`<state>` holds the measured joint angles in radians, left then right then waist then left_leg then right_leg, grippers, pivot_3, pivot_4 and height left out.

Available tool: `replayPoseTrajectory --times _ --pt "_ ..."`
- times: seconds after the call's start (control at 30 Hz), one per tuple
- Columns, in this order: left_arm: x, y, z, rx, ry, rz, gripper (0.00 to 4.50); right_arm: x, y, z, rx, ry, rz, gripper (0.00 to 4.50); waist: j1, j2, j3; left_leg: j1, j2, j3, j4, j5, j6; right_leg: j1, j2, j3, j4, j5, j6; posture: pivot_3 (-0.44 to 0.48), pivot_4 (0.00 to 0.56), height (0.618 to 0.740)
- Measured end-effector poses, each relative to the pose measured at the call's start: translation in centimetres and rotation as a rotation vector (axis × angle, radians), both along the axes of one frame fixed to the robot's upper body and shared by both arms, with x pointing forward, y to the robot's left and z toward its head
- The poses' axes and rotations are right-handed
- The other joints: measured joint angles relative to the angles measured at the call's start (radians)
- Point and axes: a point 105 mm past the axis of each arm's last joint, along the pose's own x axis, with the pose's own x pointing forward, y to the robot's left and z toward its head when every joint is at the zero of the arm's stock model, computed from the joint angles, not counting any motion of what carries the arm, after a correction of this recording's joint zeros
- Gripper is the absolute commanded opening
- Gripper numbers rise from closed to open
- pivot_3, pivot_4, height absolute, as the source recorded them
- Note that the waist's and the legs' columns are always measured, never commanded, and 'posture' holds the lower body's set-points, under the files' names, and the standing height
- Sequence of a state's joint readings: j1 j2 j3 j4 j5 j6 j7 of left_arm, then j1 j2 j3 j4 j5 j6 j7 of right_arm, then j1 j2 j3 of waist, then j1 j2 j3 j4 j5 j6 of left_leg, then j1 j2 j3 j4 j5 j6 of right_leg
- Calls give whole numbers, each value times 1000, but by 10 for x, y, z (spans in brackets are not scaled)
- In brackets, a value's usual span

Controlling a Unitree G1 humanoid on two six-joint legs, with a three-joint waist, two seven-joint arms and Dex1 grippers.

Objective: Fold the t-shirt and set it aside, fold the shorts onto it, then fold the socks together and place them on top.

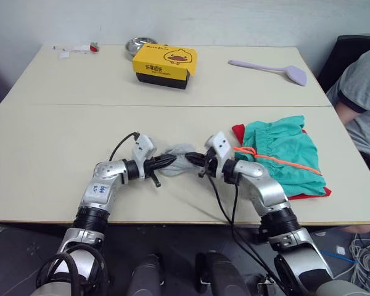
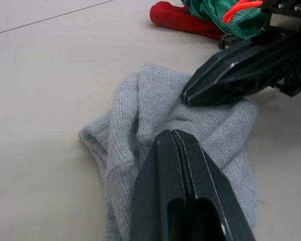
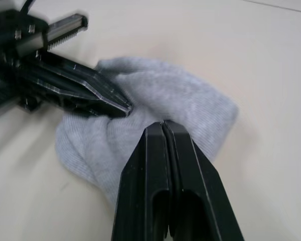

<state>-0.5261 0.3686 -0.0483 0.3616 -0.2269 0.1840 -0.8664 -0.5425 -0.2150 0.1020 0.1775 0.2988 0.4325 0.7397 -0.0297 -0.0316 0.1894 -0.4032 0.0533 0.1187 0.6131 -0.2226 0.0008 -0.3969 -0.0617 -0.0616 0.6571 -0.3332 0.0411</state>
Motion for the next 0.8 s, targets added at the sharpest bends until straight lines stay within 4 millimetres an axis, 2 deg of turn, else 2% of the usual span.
replayPoseTrajectory --times 0.07,0.17,0.27,0.37,0.4,0.5,0.63,0.67,0.8 --pt "-4 2 0 -13 -10 -8 0 -6 -4 12 81 27 20 950 -1 0 0 0 0 0 -1 0 0 0 0 0 -1 0 0 0 150 740" --pt "-12 3 4 -45 -55 -50 0 -15 -11 29 110 63 72 2096 -1 0 0 -1 0 0 -1 -1 0 -1 0 -1 -2 0 -1 0 150 740" --pt "-37 4 29 -153 -154 -175 611 -16 -23 38 109 204 87 3139 -5 1 1 -3 1 0 -1 -1 0 -2 0 -1 -2 0 -1 0 150 740" --pt "-58 21 57 -127 -256 -253 1615 -15 -34 48 40 362 93 4252 -9 2 1 -3 2 0 -2 -1 0 -3 0 -1 -2 -2 -4 0 150 740" --pt "-64 28 64 -118 -285 -269 1942 -11 -37 49 26 404 78 4500 -11 2 1 -2 2 0 -2 -1 -1 -3 0 -1 -2 -2 -5 0 150 740" --pt "-84 43 74 -87 -304 -310 2941 0 -36 41 14 544 42 4500 -24 3 2 -3 2 0 -3 -1 -1 -4 0 -1 -2 -3 -6 0 150 740" --pt "-104 59 70 -55 -246 -301 4270 5 -21 21 -13 682 53 4500 -30 4 2 -5 2 1 -4 -2 -1 -7 1 -1 -2 -3 -6 0 150 740" --pt "-108 63 68 -57 -231 -290 4436 5 -15 19 -16 690 66 4500 -31 4 2 -6 2 1 -4 -2 -1 -9 1 -1 -2 -3 -6 0 150 740" --pt "-124 79 62 -54 -177 -242 4436 8 9 19 -12 712 105 4500 -37 3 2 -7 2 2 -3 -1 -1 -10 1 0 0 -2 -6 0 150 740"
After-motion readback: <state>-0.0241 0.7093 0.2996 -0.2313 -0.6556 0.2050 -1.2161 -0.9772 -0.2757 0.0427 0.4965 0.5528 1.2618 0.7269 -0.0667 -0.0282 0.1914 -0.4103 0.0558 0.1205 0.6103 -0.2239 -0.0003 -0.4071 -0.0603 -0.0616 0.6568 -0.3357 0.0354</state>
